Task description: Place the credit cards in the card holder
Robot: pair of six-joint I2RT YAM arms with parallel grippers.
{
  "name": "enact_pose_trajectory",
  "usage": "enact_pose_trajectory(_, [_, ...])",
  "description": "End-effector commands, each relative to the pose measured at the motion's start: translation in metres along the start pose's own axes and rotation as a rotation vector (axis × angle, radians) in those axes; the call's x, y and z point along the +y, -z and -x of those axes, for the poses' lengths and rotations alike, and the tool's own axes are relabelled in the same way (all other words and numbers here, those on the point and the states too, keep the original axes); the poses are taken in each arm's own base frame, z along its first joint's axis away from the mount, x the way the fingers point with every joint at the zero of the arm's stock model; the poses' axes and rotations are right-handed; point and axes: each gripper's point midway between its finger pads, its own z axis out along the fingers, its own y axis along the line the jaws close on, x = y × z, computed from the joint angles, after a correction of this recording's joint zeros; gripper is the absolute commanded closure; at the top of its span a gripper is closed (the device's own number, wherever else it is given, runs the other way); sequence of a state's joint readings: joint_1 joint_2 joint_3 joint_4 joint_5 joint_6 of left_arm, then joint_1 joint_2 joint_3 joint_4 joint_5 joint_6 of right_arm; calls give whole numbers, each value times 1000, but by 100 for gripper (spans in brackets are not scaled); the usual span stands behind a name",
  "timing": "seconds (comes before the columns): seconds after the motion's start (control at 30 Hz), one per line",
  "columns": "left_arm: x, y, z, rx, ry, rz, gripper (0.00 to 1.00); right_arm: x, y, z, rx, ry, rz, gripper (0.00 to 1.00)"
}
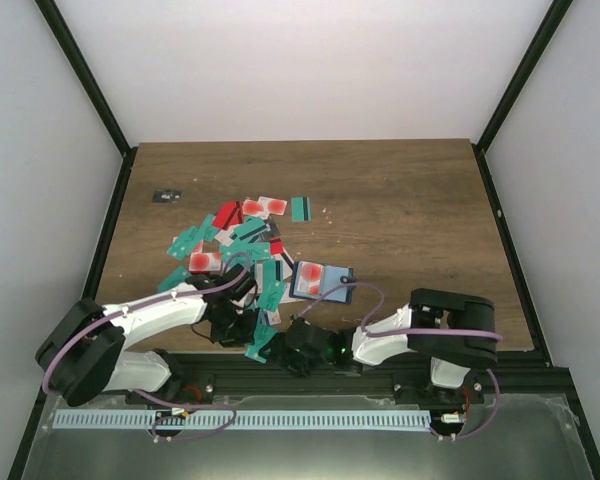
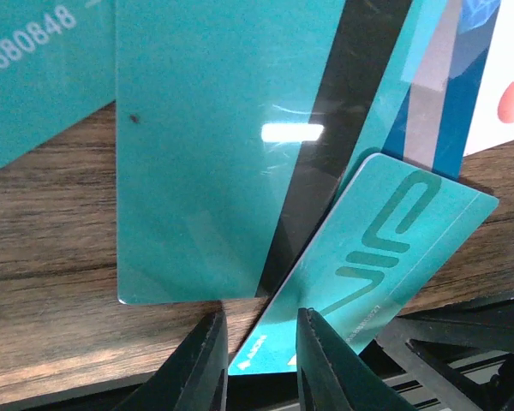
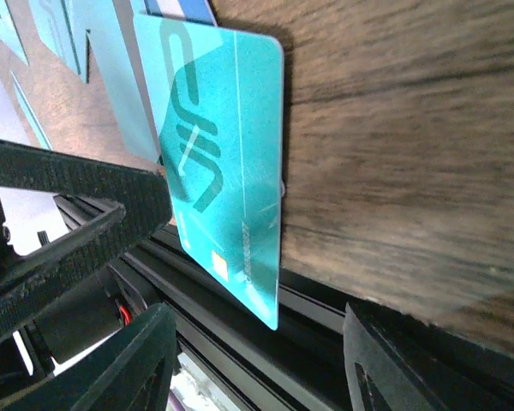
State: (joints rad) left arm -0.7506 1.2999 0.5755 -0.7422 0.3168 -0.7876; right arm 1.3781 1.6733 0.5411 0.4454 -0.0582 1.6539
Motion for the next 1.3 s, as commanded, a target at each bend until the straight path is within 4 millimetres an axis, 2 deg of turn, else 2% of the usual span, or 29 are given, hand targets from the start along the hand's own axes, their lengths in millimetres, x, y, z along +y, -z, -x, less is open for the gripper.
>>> enact_pose_trajectory(0.0, [12,-8,-4,30,-14,47,75,-6,-7,1,-16,-28,3,45])
enact_pose_trajectory(0.33, [14,-16,-11,67,-12,36,80,-21,-16,2,-12,-89,7,49])
enact_pose_trajectory(0.6, [17,-19,-17,84,-1,24,81,-23,-22,3,-7,-92,20,53])
enact_pose_trajectory(0.73, [18,-20,-19,91,-3,23,81,-23,-23,4,-6,-94,23,60])
enact_pose_trajectory(0.9, [17,-18,-21,93,-3,15,81,-23,-19,4,-7,-90,19,79])
enact_pose_trajectory(0.97, [13,-15,-19,85,-4,1,81,-22,-15,4,-1,-88,14,87])
enact_pose_trajectory(1.1, [3,0,-14,39,-7,-32,78,-22,-5,-1,34,-66,-18,96])
enact_pose_trajectory(1.23, [-16,34,3,-67,-35,-60,70,-13,19,-8,80,-44,-24,99])
enact_pose_trajectory(1.27, [-21,45,8,-104,-43,-68,68,-2,27,2,65,-46,-3,99])
